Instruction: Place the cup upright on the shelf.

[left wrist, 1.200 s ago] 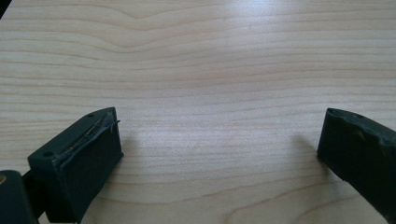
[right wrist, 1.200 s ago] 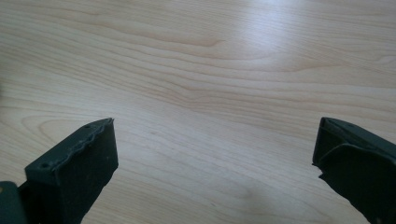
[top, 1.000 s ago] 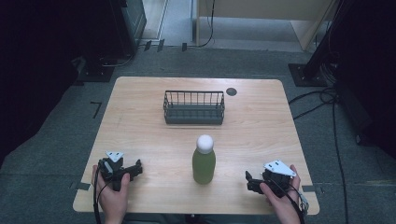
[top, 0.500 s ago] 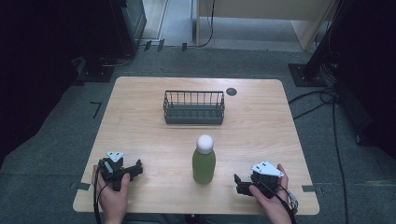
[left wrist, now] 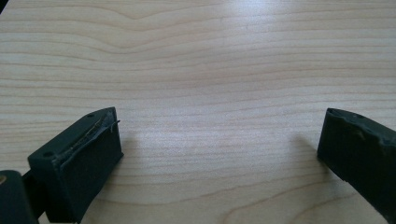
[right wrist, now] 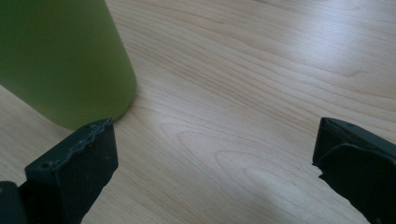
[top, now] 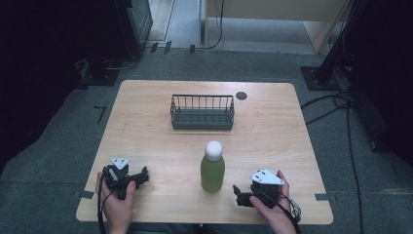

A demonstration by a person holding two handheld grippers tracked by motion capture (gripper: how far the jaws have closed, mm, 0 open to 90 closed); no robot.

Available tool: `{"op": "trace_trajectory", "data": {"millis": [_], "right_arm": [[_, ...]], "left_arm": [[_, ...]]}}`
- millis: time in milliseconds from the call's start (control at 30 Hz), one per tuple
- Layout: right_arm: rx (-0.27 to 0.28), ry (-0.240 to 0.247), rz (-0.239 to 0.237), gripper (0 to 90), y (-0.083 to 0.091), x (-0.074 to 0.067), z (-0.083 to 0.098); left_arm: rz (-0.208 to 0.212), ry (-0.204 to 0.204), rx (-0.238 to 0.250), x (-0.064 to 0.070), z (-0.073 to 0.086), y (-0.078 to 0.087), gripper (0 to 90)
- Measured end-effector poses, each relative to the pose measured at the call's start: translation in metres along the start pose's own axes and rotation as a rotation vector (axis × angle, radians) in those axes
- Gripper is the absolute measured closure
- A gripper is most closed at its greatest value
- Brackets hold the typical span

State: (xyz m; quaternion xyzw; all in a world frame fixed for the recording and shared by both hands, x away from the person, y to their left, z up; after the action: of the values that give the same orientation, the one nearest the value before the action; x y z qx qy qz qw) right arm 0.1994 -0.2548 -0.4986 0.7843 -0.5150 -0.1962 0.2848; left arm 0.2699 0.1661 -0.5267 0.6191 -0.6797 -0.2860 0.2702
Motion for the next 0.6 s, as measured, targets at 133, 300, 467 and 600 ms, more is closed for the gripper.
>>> {"op": "trace_trajectory", "data": {"millis": [133,300,467,600], "right_arm": [[0.004,0.008,-0.023,0.0,-0.001,-0.006,-0.003],[0.007,0.026,-0.050,0.0,-0.001,-0.014,-0.005],[0.014,0.035,-0.071,0.0,-0.001,-0.019,-0.008],[0.021,0.031,-0.110,0.0,0.000,-0.023,-0.011]], "left_arm": [[0.000,0.000,0.000,0.000,0.000,0.000,0.0],[0.000,0.001,0.000,0.000,0.000,0.000,0.0],[0.000,0.000,0.000,0.000,0.000,0.000,0.0],[0.000,0.000,0.000,0.000,0.000,0.000,0.0]]}}
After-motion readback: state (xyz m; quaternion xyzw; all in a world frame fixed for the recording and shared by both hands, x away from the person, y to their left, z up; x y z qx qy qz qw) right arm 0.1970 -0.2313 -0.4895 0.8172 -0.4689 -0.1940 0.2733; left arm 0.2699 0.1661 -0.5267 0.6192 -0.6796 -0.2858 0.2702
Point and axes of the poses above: each handheld gripper's, and its own axes: y roughly backward along the jaws, z roughly out of its underside, x roughly to its right, the point moved 1 cm from there along -y, roughly forward along the jaws, and after that the axes turned 2 degrees about z, right-handed, at the moved point
